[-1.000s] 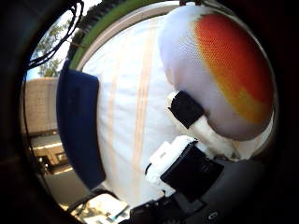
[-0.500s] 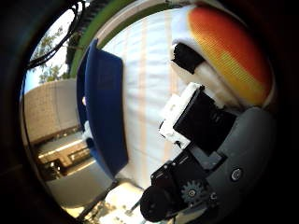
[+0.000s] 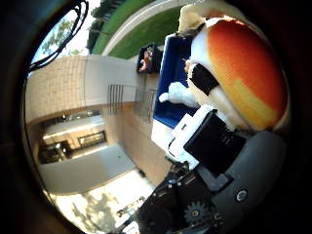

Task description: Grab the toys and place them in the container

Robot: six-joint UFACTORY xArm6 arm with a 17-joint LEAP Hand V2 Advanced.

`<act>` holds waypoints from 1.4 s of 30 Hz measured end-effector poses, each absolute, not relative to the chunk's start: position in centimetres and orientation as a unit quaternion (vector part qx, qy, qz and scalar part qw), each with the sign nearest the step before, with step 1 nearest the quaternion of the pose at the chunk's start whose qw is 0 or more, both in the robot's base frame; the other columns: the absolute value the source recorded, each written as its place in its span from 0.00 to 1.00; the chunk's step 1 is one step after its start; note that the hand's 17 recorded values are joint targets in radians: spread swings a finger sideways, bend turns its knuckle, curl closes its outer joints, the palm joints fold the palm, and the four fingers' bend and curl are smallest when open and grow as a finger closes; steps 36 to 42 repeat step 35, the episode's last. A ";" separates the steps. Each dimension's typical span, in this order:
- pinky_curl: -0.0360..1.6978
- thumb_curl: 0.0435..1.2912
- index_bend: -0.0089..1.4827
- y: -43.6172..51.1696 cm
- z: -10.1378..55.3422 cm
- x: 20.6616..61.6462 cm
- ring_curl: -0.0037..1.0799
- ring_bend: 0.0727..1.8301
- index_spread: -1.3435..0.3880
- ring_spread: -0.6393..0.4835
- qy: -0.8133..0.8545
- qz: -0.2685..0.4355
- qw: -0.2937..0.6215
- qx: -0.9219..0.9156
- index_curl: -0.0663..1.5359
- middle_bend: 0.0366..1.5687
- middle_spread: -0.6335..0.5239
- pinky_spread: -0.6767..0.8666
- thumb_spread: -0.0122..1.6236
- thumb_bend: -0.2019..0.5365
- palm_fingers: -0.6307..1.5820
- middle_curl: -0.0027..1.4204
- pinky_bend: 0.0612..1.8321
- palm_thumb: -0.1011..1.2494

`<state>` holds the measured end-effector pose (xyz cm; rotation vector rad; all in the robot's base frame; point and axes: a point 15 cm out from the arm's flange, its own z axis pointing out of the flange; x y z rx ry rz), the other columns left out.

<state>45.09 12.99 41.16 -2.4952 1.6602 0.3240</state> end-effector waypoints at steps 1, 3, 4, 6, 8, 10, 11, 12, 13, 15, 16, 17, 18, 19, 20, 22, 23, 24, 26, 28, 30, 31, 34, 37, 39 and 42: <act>0.49 0.47 0.50 13.5 41.2 45.3 0.66 0.79 0.41 0.52 0.548 0.104 0.069 -0.827 0.48 0.79 0.42 0.56 0.71 0.27 0.72 0.63 0.80 0.80; 0.49 0.47 0.50 17.4 41.0 47.9 0.67 0.80 0.40 0.52 0.541 0.075 0.107 -0.831 0.50 0.80 0.42 0.56 0.72 0.26 0.71 0.64 0.81 0.80; 0.49 0.47 0.50 18.2 40.7 48.7 0.67 0.80 0.40 0.52 0.541 0.069 0.116 -0.830 0.51 0.80 0.42 0.56 0.72 0.26 0.71 0.64 0.81 0.80; 0.50 0.48 0.50 20.4 37.2 51.4 0.67 0.81 0.39 0.51 0.544 0.068 0.119 -0.827 0.54 0.81 0.42 0.55 0.72 0.24 0.70 0.65 0.82 0.79; 0.51 0.48 0.50 21.4 34.5 52.3 0.68 0.82 0.38 0.51 0.547 0.076 0.110 -0.826 0.56 0.82 0.42 0.55 0.72 0.23 0.69 0.65 0.82 0.77; 0.52 0.47 0.49 22.1 31.8 53.5 0.68 0.83 0.37 0.51 0.552 0.080 0.104 -0.823 0.59 0.82 0.42 0.54 0.73 0.22 0.67 0.66 0.81 0.73; 0.52 0.46 0.49 22.2 30.8 53.9 0.67 0.83 0.37 0.53 0.555 0.082 0.103 -0.821 0.60 0.82 0.42 0.55 0.73 0.23 0.65 0.65 0.80 0.72; 0.52 0.46 0.49 22.3 29.6 54.2 0.67 0.83 0.37 0.53 0.557 0.086 0.098 -0.820 0.61 0.82 0.43 0.55 0.73 0.23 0.65 0.65 0.79 0.72; 0.52 0.46 0.47 22.3 28.6 54.4 0.66 0.81 0.38 0.54 0.558 0.090 0.093 -0.820 0.61 0.81 0.44 0.55 0.73 0.24 0.63 0.64 0.78 0.72; 0.50 0.45 0.43 22.1 27.2 54.5 0.63 0.76 0.41 0.58 0.561 0.097 0.084 -0.818 0.61 0.70 0.46 0.58 0.74 0.24 0.56 0.59 0.77 0.71; 0.51 0.45 0.40 21.9 26.7 54.5 0.63 0.76 0.43 0.59 0.563 0.101 0.080 -0.817 0.61 0.63 0.47 0.59 0.74 0.24 0.50 0.57 0.77 0.70; 0.51 0.45 0.37 21.7 26.2 54.5 0.61 0.73 0.45 0.60 0.564 0.104 0.076 -0.815 0.60 0.57 0.48 0.60 0.74 0.23 0.41 0.54 0.77 0.69; 0.50 0.44 0.34 21.5 25.8 54.5 0.58 0.65 0.48 0.66 0.562 0.107 0.072 -0.817 0.58 0.42 0.51 0.62 0.74 0.23 0.23 0.48 0.73 0.68; 0.47 0.44 0.32 21.2 25.5 54.3 0.52 0.58 0.49 0.69 0.559 0.111 0.069 -0.819 0.55 0.36 0.52 0.64 0.74 0.23 0.20 0.44 0.69 0.67; 0.46 0.43 0.30 20.9 25.4 54.1 0.48 0.53 0.49 0.71 0.556 0.115 0.064 -0.821 0.53 0.33 0.53 0.65 0.73 0.23 0.18 0.42 0.67 0.67; 0.42 0.43 0.24 19.8 25.1 53.4 0.41 0.45 0.49 0.75 0.541 0.129 0.053 -0.830 0.48 0.25 0.56 0.67 0.73 0.24 0.16 0.37 0.63 0.67; 0.40 0.43 0.20 19.6 25.0 52.8 0.38 0.41 0.49 0.77 0.529 0.137 0.047 -0.836 0.45 0.20 0.56 0.68 0.73 0.24 0.16 0.35 0.61 0.67; 0.39 0.42 0.16 19.3 25.2 52.3 0.35 0.38 0.49 0.78 0.519 0.144 0.042 -0.842 0.43 0.16 0.57 0.69 0.73 0.25 0.18 0.33 0.59 0.67; 0.37 0.42 0.12 18.7 26.3 52.0 0.32 0.34 0.49 0.79 0.513 0.143 0.046 -0.845 0.40 0.11 0.58 0.71 0.72 0.24 0.20 0.31 0.56 0.67; 0.35 0.42 0.10 18.0 28.4 52.0 0.30 0.31 0.49 0.81 0.512 0.134 0.060 -0.846 0.36 0.08 0.59 0.72 0.72 0.24 0.22 0.28 0.53 0.68; 0.33 0.42 0.10 17.5 31.0 51.8 0.29 0.29 0.49 0.82 0.512 0.128 0.081 -0.846 0.34 0.07 0.59 0.73 0.71 0.24 0.23 0.26 0.51 0.68; 0.32 0.42 0.10 17.3 32.4 51.2 0.29 0.29 0.49 0.82 0.509 0.127 0.088 -0.847 0.33 0.07 0.59 0.74 0.71 0.24 0.23 0.26 0.50 0.68; 0.30 0.41 0.11 16.4 35.6 48.1 0.28 0.27 0.50 0.82 0.499 0.145 0.084 -0.850 0.31 0.07 0.59 0.74 0.71 0.24 0.24 0.24 0.47 0.68; 0.30 0.41 0.11 16.2 36.7 46.7 0.28 0.27 0.50 0.82 0.494 0.153 0.078 -0.852 0.31 0.07 0.59 0.74 0.71 0.24 0.24 0.24 0.46 0.68; 0.30 0.41 0.11 16.2 36.7 46.7 0.28 0.27 0.50 0.82 0.494 0.153 0.078 -0.852 0.31 0.07 0.59 0.74 0.71 0.24 0.24 0.24 0.46 0.68; 0.30 0.41 0.11 16.2 36.7 46.7 0.28 0.27 0.50 0.82 0.494 0.153 0.078 -0.852 0.31 0.07 0.59 0.74 0.71 0.24 0.24 0.24 0.46 0.68</act>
